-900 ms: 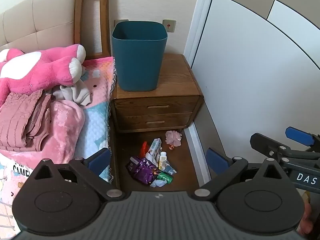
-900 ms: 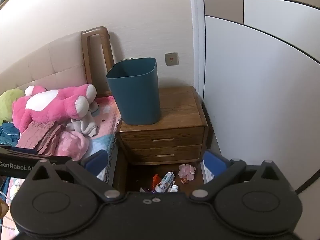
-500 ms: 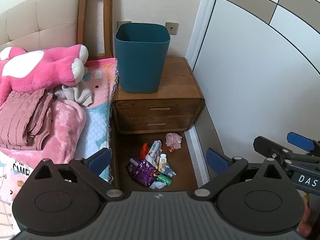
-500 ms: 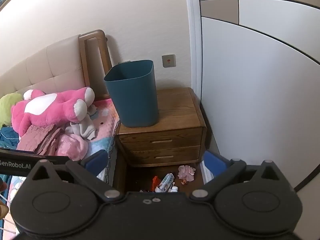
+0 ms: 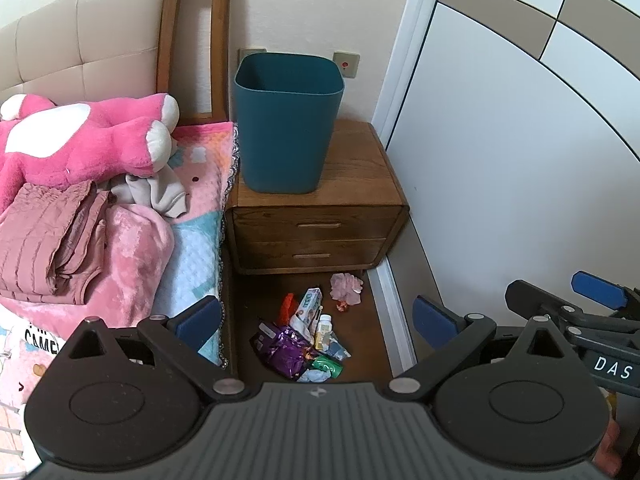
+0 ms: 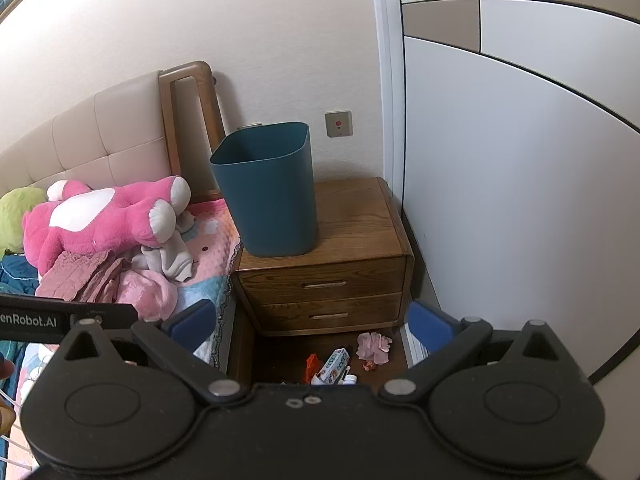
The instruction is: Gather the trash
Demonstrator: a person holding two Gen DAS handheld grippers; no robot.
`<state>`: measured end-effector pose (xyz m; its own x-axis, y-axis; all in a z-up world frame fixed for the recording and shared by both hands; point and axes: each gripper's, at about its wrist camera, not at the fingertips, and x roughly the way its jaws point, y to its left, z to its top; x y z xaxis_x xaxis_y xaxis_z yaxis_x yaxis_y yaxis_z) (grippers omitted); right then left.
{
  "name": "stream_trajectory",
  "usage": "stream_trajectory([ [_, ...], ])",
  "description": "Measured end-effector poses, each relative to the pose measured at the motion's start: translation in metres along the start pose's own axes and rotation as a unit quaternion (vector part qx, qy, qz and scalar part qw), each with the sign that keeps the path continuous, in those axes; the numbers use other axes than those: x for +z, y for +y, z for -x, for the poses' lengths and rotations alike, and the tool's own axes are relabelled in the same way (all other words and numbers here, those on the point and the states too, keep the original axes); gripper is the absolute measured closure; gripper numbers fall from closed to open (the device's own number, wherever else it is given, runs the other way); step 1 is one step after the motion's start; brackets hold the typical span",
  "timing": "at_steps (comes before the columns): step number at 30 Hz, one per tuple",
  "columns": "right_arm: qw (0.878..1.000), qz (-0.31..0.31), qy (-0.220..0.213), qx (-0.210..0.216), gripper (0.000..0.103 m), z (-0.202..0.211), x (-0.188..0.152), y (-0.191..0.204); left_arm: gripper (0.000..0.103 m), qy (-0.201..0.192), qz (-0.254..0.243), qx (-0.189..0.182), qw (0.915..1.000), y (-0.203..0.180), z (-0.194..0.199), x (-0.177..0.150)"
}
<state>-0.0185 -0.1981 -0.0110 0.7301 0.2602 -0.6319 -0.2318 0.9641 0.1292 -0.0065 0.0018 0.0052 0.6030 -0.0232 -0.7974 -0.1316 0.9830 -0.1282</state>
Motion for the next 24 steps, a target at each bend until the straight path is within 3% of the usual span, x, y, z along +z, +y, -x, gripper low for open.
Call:
stream_trajectory([
  [24, 1.000, 0.019, 0.000, 0.005, 0.000, 0.000, 0.001, 0.004, 0.000, -0.012, -0.006, -0.006, 0.9999, 0.015, 0.002, 0.005],
])
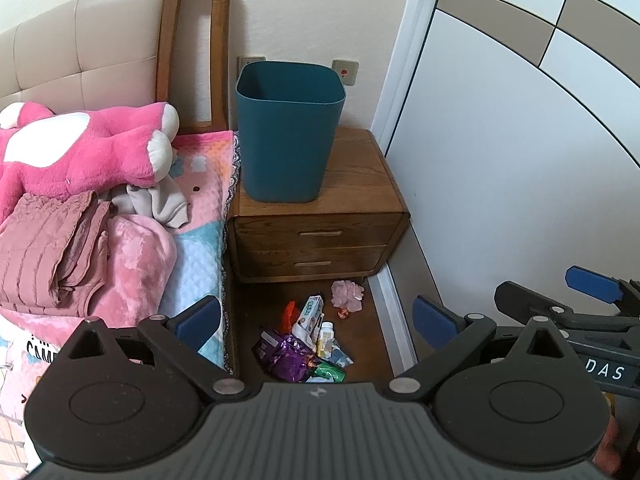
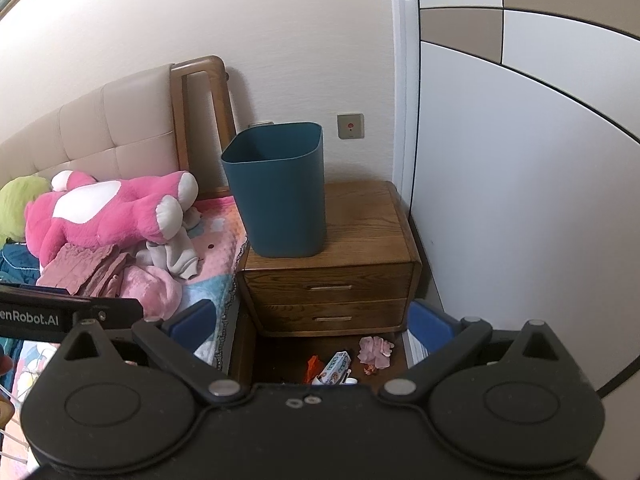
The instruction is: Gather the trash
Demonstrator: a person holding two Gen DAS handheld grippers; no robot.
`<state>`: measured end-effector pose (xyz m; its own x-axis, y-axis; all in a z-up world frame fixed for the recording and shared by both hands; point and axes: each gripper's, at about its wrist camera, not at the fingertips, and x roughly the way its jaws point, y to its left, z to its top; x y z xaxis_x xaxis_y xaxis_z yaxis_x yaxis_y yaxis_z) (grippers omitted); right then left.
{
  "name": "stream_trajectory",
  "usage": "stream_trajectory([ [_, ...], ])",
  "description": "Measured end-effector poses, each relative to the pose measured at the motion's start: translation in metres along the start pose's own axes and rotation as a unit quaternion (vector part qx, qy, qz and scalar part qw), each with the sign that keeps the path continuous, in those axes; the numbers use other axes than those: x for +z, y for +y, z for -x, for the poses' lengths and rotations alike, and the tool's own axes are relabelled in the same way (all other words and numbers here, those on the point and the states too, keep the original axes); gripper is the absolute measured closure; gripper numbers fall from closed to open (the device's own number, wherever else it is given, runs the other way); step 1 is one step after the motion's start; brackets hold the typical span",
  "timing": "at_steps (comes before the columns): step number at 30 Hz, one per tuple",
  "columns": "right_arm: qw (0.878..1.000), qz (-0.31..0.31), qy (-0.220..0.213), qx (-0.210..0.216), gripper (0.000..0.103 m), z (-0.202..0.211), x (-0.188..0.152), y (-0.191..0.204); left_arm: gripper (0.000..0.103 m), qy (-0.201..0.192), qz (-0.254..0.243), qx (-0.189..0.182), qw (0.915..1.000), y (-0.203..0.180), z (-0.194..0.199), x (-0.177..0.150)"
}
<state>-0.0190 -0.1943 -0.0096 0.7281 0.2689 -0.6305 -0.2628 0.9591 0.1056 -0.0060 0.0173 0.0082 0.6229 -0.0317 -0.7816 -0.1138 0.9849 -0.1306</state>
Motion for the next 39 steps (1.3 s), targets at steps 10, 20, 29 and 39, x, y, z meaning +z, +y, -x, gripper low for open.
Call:
stream_trajectory([
  [10, 1.000, 0.002, 0.000, -0.001, 0.001, 0.001, 0.001, 0.000, 0.000, -0.001, 0.000, 0.002, 1.0000, -0.001, 0.000, 0.008],
  [20, 1.000, 0.001, -0.003, -0.003, 0.001, 0.004, 0.002, -0.002, 0.000, -0.007, -0.004, 0.001, 1.0000, 0.002, -0.003, 0.012],
  [29, 1.000, 0.004, -0.003, -0.004, 0.001, 0.002, 0.007, -0.001, 0.000, -0.011, -0.001, -0.002, 0.9999, 0.005, -0.006, 0.016],
  [39, 0.999, 0.044, -0.007, 0.014, 0.001, -0.025, 0.020, -0.011, 0.000, 0.009, 0.033, 0.018, 0.9993, 0.003, -0.048, 0.029],
])
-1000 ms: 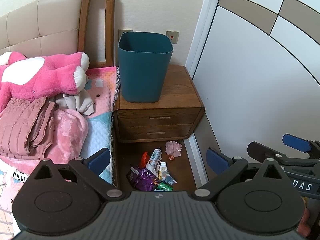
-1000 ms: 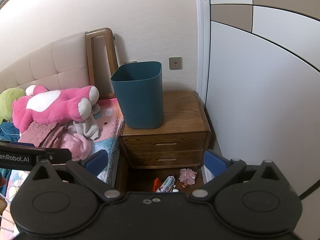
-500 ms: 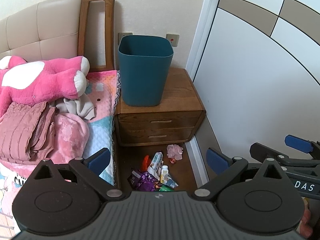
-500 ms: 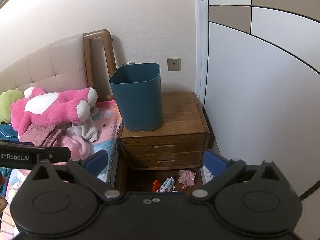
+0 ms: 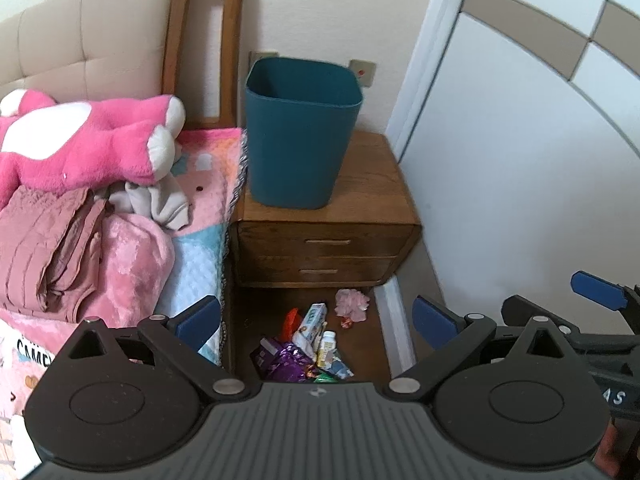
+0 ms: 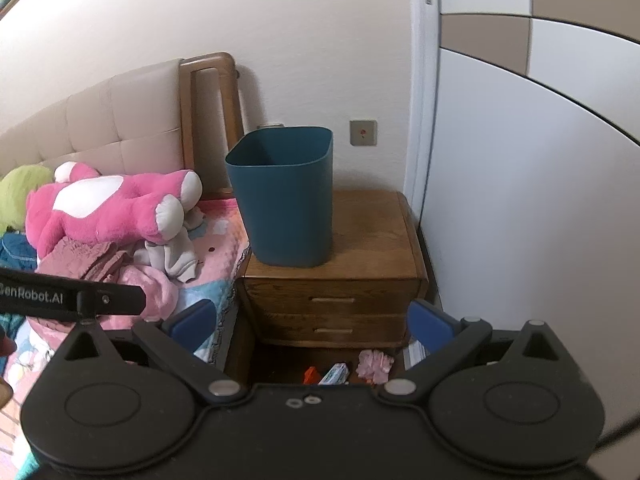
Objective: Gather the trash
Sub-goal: 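Lower the left tool to the floor and grasp the purple snack bags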
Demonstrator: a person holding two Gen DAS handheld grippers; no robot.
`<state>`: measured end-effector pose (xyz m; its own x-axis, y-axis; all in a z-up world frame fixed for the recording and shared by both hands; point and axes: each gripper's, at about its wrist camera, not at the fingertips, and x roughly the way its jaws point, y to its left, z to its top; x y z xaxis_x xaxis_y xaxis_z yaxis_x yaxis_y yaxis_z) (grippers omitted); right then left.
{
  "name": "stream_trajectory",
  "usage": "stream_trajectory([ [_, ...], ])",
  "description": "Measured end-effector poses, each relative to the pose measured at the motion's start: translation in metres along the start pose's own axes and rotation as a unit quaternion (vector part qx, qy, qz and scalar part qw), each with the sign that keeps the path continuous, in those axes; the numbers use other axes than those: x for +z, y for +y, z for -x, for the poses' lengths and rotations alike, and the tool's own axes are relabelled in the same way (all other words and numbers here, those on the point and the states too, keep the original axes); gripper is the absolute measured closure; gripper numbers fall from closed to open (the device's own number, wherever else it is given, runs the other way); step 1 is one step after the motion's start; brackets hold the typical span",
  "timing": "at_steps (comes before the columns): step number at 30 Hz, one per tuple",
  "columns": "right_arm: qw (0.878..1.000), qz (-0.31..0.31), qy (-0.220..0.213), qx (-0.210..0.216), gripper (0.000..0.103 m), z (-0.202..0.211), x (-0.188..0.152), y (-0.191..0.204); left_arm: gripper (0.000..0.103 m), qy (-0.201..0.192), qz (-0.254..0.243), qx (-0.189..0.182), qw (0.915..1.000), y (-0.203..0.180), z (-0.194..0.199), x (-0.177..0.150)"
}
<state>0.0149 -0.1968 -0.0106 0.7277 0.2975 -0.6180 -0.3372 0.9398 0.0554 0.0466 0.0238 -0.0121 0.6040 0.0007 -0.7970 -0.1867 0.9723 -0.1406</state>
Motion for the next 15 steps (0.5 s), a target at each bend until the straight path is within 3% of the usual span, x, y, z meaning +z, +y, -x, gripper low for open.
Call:
stream_trajectory([
  [9, 0.996, 0.056, 0.029, 0.069, 0.005, -0.087, -0.009, -0.046, 0.000, 0.039, 0.052, 0.071, 0.9954, -0.015, -0.088, 0.001],
  [15, 0.987, 0.056, 0.106, 0.104, 0.011, -0.159, -0.032, -0.094, 0.000, 0.077, 0.071, 0.100, 0.9894, -0.014, -0.159, -0.010],
])
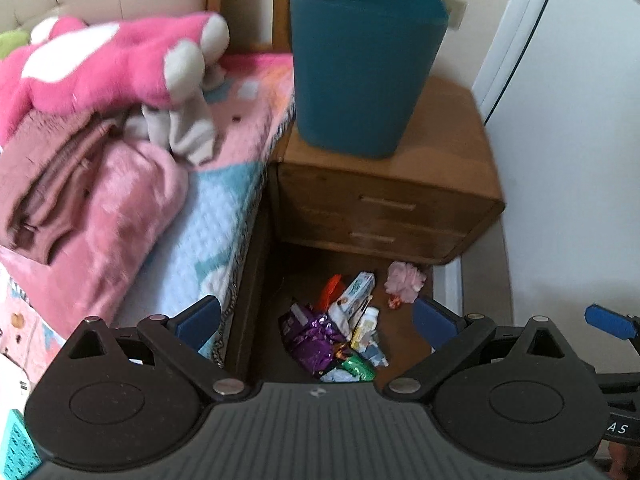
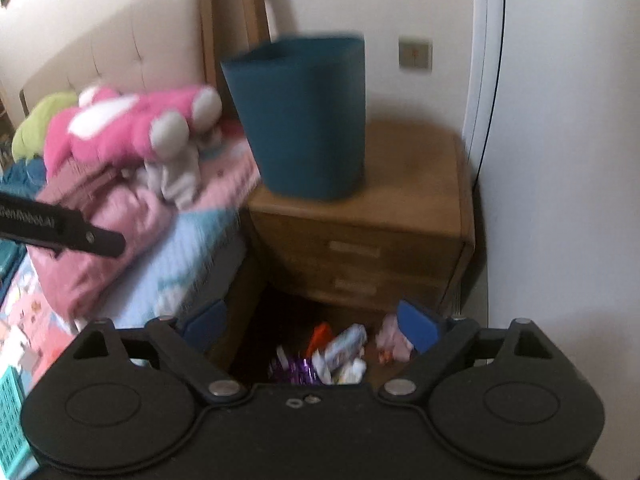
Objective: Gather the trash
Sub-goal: 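Lower the left tool to the floor and grasp the purple snack bags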
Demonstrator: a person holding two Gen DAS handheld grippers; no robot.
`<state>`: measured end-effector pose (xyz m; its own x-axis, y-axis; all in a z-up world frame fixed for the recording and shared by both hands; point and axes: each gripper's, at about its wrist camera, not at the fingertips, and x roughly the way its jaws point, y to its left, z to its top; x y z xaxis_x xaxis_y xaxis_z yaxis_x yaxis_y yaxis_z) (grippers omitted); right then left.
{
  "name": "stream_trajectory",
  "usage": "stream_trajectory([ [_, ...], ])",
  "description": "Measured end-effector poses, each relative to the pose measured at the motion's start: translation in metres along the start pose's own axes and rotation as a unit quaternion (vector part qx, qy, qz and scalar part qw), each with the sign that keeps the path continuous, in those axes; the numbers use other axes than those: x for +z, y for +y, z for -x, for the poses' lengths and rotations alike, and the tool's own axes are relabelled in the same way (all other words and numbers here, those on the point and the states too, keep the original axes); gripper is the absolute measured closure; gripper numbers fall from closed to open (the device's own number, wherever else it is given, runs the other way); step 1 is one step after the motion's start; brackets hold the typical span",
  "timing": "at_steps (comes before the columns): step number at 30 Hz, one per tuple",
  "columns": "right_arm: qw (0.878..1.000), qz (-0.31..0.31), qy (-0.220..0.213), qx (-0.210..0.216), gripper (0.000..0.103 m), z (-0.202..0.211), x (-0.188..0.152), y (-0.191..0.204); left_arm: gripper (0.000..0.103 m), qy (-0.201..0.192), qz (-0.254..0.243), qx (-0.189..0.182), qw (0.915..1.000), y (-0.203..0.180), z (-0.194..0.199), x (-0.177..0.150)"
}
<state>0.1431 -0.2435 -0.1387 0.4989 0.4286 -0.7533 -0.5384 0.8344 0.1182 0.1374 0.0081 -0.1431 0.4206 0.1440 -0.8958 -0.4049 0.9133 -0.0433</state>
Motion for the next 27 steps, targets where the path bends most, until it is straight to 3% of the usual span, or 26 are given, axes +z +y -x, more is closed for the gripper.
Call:
stream_trajectory([
  [5, 0.998, -0.006, 0.068, -0.005, 0.017, -0.052, -0.016, -0.017, 0.000, 0.047, -0.033, 0.000, 0.9984, -0.003, -0.066, -0.006],
  [12, 0.992, 0.062, 0.111, -0.022, 0.018, -0.141, -0.051, -0.011, 0.000, 0.111, -0.097, -0.013, 0.9890, -0.002, -0.194, -0.028],
  [19, 0.977, 0.116, 0.177, -0.002, 0.025, -0.277, -0.115, -0.026, 0.000, 0.169, -0.075, 0.008, 0.9827, -0.017, -0.347, -0.070],
  [27, 0.959, 0.141, 0.246, 0.000, 0.037, -0.430, -0.218, -0.061, 0.000, 0.249, -0.040, 0.043, 0.9667, -0.030, -0.517, -0.142],
])
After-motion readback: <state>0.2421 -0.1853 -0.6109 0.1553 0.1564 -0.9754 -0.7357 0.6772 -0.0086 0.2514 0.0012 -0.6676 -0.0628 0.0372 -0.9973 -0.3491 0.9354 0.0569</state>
